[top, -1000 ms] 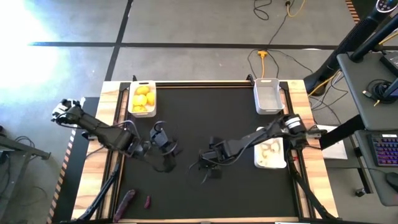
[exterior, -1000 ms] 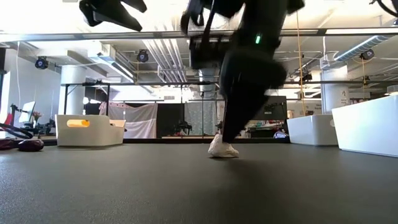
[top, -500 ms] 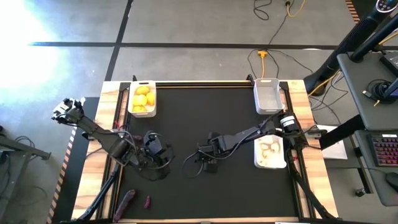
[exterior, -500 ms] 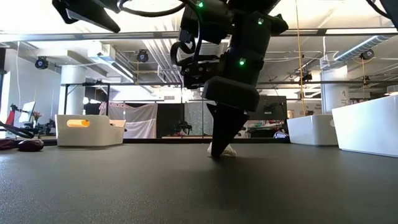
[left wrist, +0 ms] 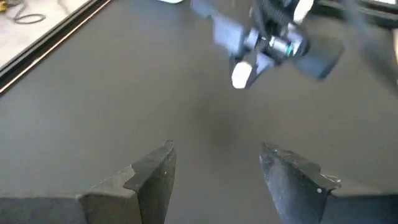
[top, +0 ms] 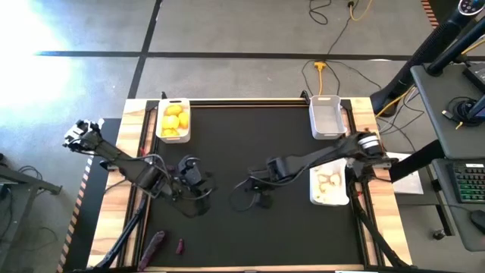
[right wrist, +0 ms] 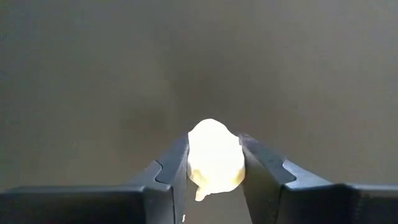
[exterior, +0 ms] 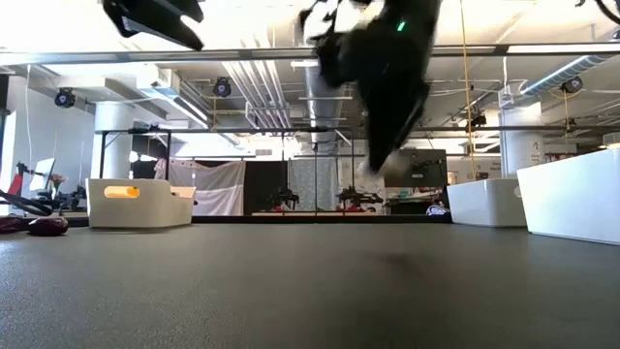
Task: Sort produce into baskets
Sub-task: Put the white garlic into the right white bin
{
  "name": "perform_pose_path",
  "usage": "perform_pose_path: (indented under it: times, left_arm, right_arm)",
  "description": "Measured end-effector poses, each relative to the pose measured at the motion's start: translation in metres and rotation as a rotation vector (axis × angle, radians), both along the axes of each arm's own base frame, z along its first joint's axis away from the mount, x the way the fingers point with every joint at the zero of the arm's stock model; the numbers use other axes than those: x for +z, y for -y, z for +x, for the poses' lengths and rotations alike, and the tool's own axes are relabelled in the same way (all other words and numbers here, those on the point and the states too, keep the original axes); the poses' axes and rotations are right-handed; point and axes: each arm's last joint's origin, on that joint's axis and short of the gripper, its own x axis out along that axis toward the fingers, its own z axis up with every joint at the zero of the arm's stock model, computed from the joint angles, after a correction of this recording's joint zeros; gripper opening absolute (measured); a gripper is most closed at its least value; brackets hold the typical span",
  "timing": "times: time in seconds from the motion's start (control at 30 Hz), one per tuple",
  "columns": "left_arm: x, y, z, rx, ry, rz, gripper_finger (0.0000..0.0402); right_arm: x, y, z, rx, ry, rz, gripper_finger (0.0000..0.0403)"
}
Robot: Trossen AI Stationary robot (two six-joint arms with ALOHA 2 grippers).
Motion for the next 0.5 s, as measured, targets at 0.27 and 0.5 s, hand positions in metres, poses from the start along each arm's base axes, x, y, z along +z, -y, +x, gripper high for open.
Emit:
perform_pose_path:
  times: [0.27, 0.5]
  left_arm:
    - [0.009, -0.013, 0.033, -0.204, 0.102, -0.046, 0.0217]
    - [-0.009, -0.015, 0.076, -0.309, 0.173, -0.010, 0.0217]
  right_arm:
    - [0.071, -0.029, -0.084, -0.229, -0.038, -0.050, 0.0111]
    - [0.081, -0.043, -0.148, -0.505, -0.062, -0.118, 0.0113]
